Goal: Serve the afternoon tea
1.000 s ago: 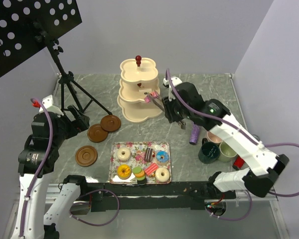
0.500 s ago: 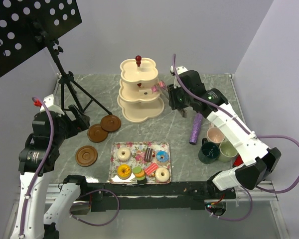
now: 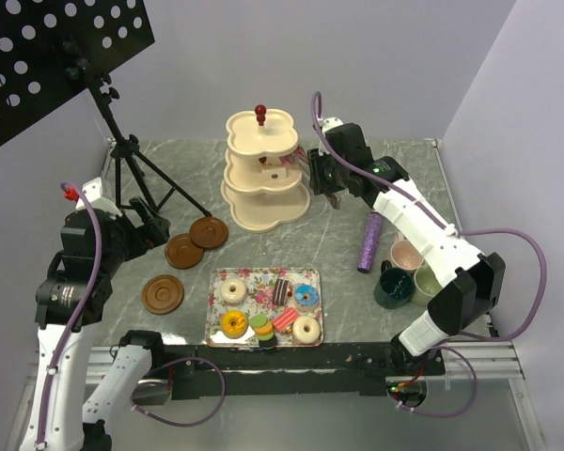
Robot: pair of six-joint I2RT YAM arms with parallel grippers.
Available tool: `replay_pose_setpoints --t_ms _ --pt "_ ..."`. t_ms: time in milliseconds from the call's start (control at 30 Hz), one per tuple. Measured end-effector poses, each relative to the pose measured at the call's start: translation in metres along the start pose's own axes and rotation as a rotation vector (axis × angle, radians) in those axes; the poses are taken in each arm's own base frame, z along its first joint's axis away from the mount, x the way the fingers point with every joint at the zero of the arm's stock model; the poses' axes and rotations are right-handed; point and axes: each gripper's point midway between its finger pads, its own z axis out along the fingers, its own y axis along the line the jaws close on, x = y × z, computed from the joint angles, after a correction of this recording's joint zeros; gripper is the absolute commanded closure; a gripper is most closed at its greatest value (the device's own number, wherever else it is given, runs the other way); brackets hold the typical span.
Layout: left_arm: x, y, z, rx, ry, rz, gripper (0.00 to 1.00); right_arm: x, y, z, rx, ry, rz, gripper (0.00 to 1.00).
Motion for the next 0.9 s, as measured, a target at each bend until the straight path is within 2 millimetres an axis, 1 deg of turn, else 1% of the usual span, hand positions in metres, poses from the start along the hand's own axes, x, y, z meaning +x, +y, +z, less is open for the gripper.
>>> replay_pose_setpoints --t_ms 167,300,367,533,600,667,733,800,900 --pt "0.001 0.001 0.003 -0.004 0.008 0.006 0.0 -0.013 0.005 0.004 -0.022 -0.051 0.01 0.62" --pt "0.002 0.001 0.005 -0.01 0.019 0.01 0.0 -0.016 0.007 0.011 -0.031 -0.062 0.013 0.62" --pt "0.002 0.001 0.006 -0.011 0.02 0.013 0.0 -0.016 0.009 0.018 -0.036 -0.059 0.013 0.62" --pt "0.0 0.0 0.007 -0.007 0.015 0.019 0.0 -0.013 0.012 0.045 -0.042 -0.034 0.011 0.61" --pt "0.0 0.0 0.009 -0.007 0.015 0.02 0.0 -0.008 0.012 0.054 -0.039 -0.014 0.01 0.57" --pt "0.0 0.0 0.01 -0.009 0.019 0.024 0.0 -0.007 0.012 0.058 -0.038 -0.007 0.01 0.53" --pt "0.001 0.001 0.011 -0.012 0.025 0.026 0.0 -0.006 0.012 0.059 -0.037 -0.005 0.01 0.47" --pt "0.001 0.001 0.013 -0.013 0.029 0.027 0.0 -0.008 0.012 0.059 -0.038 -0.009 0.012 0.43" --pt "0.002 0.0 0.014 -0.012 0.034 0.027 0.0 -0.008 0.012 0.059 -0.038 -0.01 0.013 0.41"
